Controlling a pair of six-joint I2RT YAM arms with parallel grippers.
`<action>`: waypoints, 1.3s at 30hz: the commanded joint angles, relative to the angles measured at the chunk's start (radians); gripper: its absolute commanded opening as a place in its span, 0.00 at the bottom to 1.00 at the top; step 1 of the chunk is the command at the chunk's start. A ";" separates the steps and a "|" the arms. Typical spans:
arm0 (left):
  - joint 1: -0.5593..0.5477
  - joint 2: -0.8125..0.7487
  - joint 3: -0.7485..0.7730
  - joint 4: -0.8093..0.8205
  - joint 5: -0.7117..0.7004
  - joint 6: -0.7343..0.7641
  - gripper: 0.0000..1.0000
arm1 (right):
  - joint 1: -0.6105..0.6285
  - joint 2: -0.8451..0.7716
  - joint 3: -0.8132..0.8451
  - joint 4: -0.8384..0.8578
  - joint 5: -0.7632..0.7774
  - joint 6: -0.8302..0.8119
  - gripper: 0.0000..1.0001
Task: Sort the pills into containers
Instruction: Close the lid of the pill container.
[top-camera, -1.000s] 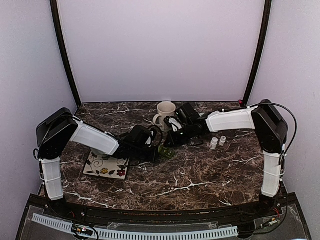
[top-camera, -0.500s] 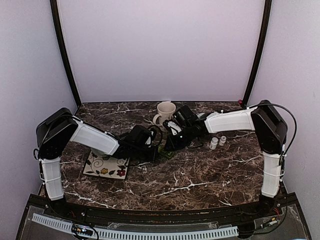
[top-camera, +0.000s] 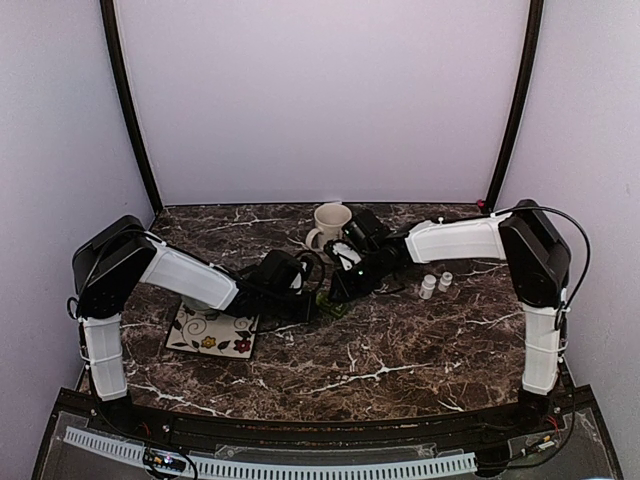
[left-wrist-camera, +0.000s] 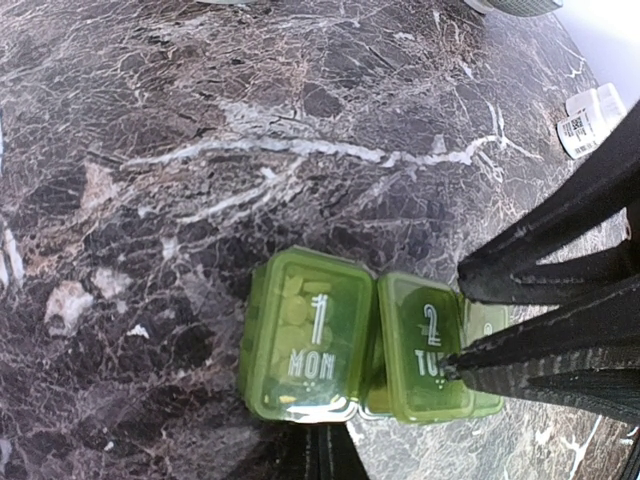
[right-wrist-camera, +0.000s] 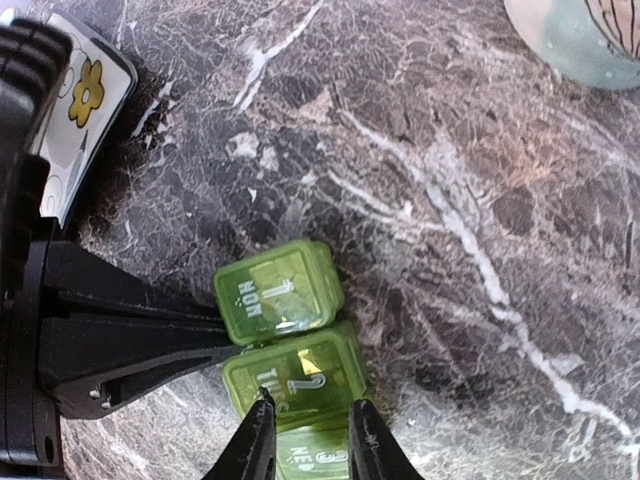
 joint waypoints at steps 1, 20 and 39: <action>0.011 0.015 0.007 -0.006 0.005 -0.002 0.00 | 0.012 0.032 0.052 -0.038 0.030 -0.042 0.27; 0.019 0.021 0.010 0.003 0.024 0.004 0.00 | 0.014 0.099 0.140 -0.112 0.020 -0.094 0.37; 0.025 0.030 0.015 0.011 0.032 0.004 0.00 | 0.013 0.151 0.133 -0.130 -0.026 -0.096 0.37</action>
